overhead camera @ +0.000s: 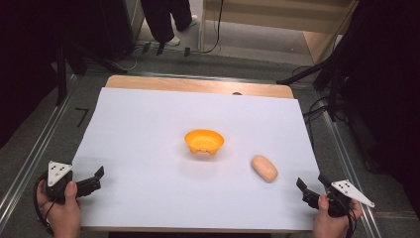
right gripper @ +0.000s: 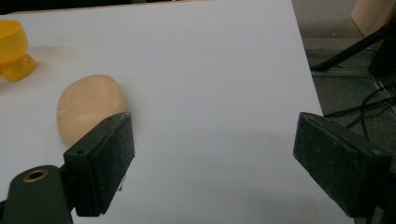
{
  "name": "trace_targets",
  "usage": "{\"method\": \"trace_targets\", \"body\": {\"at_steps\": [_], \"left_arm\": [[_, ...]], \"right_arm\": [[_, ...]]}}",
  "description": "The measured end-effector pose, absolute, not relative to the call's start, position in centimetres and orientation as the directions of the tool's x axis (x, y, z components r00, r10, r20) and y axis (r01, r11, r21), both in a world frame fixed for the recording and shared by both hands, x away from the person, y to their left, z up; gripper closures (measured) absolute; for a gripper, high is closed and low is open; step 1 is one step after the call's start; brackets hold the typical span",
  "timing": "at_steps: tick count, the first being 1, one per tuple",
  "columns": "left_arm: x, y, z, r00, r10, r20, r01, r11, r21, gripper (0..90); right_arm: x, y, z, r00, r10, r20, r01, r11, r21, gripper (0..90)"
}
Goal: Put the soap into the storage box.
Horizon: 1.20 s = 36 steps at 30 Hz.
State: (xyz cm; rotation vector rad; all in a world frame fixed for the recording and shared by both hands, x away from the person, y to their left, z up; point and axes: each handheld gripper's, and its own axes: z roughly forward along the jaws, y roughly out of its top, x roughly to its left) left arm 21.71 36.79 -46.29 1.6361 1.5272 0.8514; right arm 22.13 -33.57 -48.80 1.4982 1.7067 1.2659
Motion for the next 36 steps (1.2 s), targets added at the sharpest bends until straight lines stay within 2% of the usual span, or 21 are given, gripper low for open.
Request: {"method": "trace_targets", "body": {"at_steps": [5, 13, 18, 36], "left_arm": [[21.7, 36.8, -46.3, 0.076, 0.997, -0.013, 0.514, -0.028, 0.857, 0.0], [21.7, 36.8, -46.3, 0.076, 0.997, -0.008, 0.513, -0.033, 0.858, 0.0], [21.7, 36.8, -46.3, 0.076, 0.997, -0.007, 0.513, -0.033, 0.858, 0.0], [21.7, 36.8, -46.3, 0.079, 0.997, -0.006, 0.513, -0.035, 0.858, 0.0]], "right_arm": [[22.1, -33.2, -48.6, -0.262, 0.955, 0.141, 0.451, -0.009, 0.892, 12.9], [22.4, -32.3, -47.4, -0.291, 0.955, 0.060, 0.525, 0.107, 0.844, 15.4], [23.4, -32.0, -46.8, -0.334, 0.939, 0.082, 0.599, 0.145, 0.788, 16.9], [27.0, -29.9, -43.7, -0.446, 0.895, 0.014, 0.687, 0.332, 0.646, 16.7]]}}
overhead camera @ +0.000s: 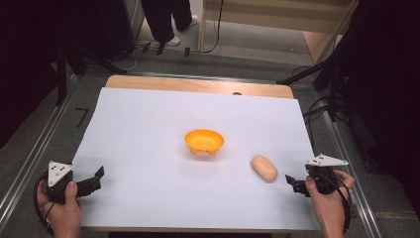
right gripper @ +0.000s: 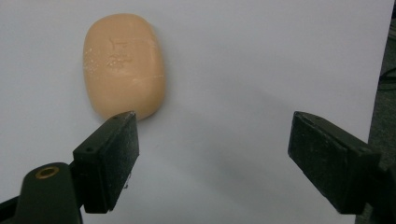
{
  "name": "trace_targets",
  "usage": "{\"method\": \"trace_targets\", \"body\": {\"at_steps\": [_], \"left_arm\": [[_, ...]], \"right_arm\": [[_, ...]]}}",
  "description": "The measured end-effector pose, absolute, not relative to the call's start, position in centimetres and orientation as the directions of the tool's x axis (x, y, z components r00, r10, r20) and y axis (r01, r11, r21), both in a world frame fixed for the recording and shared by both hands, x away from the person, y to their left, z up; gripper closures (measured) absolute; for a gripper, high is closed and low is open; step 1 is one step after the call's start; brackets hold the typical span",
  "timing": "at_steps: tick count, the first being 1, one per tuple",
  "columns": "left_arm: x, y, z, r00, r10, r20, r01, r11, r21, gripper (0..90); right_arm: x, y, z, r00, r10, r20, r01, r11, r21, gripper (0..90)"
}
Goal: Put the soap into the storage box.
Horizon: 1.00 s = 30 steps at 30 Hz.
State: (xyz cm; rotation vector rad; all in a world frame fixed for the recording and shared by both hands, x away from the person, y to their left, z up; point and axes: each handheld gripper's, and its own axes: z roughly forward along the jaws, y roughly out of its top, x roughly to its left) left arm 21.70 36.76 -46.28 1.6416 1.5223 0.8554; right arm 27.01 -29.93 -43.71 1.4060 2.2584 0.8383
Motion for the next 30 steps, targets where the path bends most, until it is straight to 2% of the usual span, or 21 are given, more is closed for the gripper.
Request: {"method": "trace_targets", "body": {"at_steps": [24, 30], "left_arm": [[21.7, 36.8, -46.3, 0.080, 0.997, -0.008, 0.514, -0.034, 0.857, 0.0], [21.7, 36.8, -46.3, 0.077, 0.997, -0.014, 0.513, -0.028, 0.858, 0.0]], "right_arm": [[30.9, -26.3, -42.6, -0.515, 0.857, -0.009, 0.748, 0.454, 0.485, 12.9], [31.7, -25.6, -42.2, -0.521, 0.853, -0.002, 0.751, 0.460, 0.473, 12.9]]}}
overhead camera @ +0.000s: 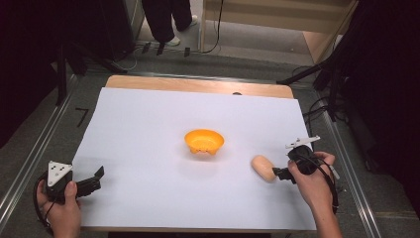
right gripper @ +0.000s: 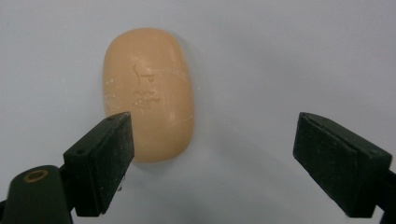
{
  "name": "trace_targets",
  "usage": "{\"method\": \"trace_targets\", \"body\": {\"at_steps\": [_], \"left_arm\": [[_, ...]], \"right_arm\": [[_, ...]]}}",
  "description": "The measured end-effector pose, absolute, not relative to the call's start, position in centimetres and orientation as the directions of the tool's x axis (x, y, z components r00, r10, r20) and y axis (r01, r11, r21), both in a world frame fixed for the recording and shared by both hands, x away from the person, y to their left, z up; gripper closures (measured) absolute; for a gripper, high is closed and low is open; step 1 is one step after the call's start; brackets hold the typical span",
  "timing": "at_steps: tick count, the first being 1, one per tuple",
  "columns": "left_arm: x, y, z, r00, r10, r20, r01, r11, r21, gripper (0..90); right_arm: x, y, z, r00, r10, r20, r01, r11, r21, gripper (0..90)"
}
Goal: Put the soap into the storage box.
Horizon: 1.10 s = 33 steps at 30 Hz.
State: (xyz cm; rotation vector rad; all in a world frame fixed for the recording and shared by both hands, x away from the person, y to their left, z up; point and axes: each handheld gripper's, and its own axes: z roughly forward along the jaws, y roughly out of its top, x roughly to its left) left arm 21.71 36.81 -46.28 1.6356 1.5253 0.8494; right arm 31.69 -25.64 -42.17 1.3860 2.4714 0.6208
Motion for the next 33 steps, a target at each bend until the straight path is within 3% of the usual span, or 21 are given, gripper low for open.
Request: {"method": "trace_targets", "body": {"at_steps": [19, 33], "left_arm": [[21.7, 36.8, -46.3, 0.077, 0.997, -0.017, 0.513, -0.025, 0.858, 0.0], [21.7, 36.8, -46.3, 0.077, 0.997, -0.020, 0.513, -0.023, 0.858, 0.0]], "right_arm": [[33.7, -22.1, -42.7, -0.553, 0.832, 0.035, 0.770, 0.495, 0.402, 13.4], [34.2, -21.1, -44.3, -0.511, 0.858, 0.056, 0.816, 0.463, 0.345, 15.9]]}}
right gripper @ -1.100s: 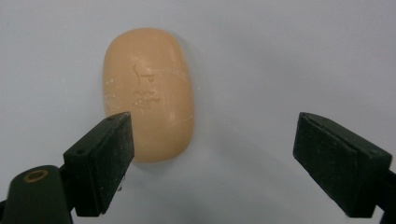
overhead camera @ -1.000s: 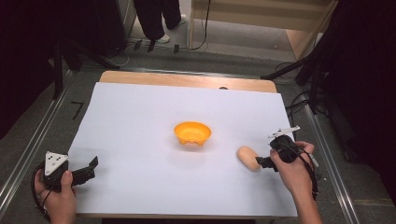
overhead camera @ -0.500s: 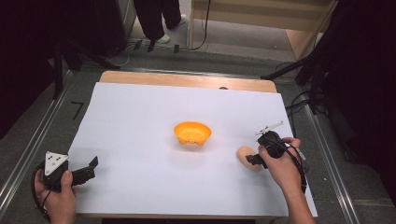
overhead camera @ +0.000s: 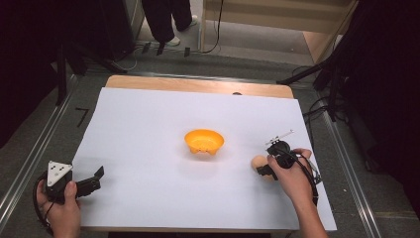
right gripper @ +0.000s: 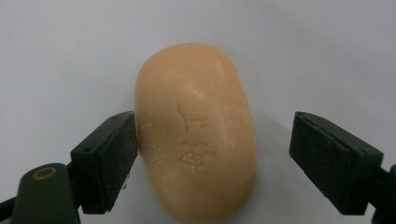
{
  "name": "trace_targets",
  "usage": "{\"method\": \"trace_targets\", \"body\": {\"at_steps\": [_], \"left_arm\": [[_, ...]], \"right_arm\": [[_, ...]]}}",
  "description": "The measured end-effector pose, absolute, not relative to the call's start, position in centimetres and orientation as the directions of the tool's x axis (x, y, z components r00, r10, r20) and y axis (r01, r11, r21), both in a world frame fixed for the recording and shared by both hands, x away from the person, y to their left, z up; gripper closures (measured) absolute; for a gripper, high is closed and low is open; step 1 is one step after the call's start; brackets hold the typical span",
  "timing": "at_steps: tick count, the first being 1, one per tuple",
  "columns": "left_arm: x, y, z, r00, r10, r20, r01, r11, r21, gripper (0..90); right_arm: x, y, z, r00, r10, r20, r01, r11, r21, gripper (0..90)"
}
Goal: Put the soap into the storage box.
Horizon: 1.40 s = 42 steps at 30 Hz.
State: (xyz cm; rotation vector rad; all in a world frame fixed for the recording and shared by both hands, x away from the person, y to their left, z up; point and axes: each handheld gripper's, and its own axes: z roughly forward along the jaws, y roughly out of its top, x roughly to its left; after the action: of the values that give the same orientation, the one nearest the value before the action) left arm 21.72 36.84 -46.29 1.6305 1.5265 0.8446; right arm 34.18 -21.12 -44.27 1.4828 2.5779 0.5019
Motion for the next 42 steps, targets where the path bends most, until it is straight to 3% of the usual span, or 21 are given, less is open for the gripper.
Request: {"method": "trace_targets", "body": {"at_steps": [5, 9, 21, 34, 42], "left_arm": [[21.7, 36.8, -46.3, 0.077, 0.997, -0.019, 0.513, -0.024, 0.858, 0.0], [21.7, 36.8, -46.3, 0.077, 0.997, -0.019, 0.513, -0.023, 0.858, 0.0], [21.7, 36.8, -46.3, 0.078, 0.997, -0.017, 0.511, -0.026, 0.859, 0.0], [21.7, 36.9, -46.3, 0.076, 0.997, -0.020, 0.512, -0.022, 0.858, 0.0], [21.7, 36.8, -46.3, 0.075, 0.997, -0.018, 0.513, -0.023, 0.858, 0.0]], "right_arm": [[34.1, -21.0, -44.7, -0.515, 0.855, 0.061, 0.817, 0.467, 0.339, 19.7], [34.0, -20.9, -45.0, -0.510, 0.857, 0.076, 0.826, 0.463, 0.322, 31.6], [33.8, -20.3, -45.4, -0.476, 0.879, 0.025, 0.842, 0.447, 0.303, 31.8], [34.3, -21.0, -45.1, -0.563, 0.824, 0.060, 0.801, 0.526, 0.284, 33.3], [34.6, -21.7, -43.6, -0.601, 0.798, 0.049, 0.765, 0.557, 0.325, 33.3]]}}
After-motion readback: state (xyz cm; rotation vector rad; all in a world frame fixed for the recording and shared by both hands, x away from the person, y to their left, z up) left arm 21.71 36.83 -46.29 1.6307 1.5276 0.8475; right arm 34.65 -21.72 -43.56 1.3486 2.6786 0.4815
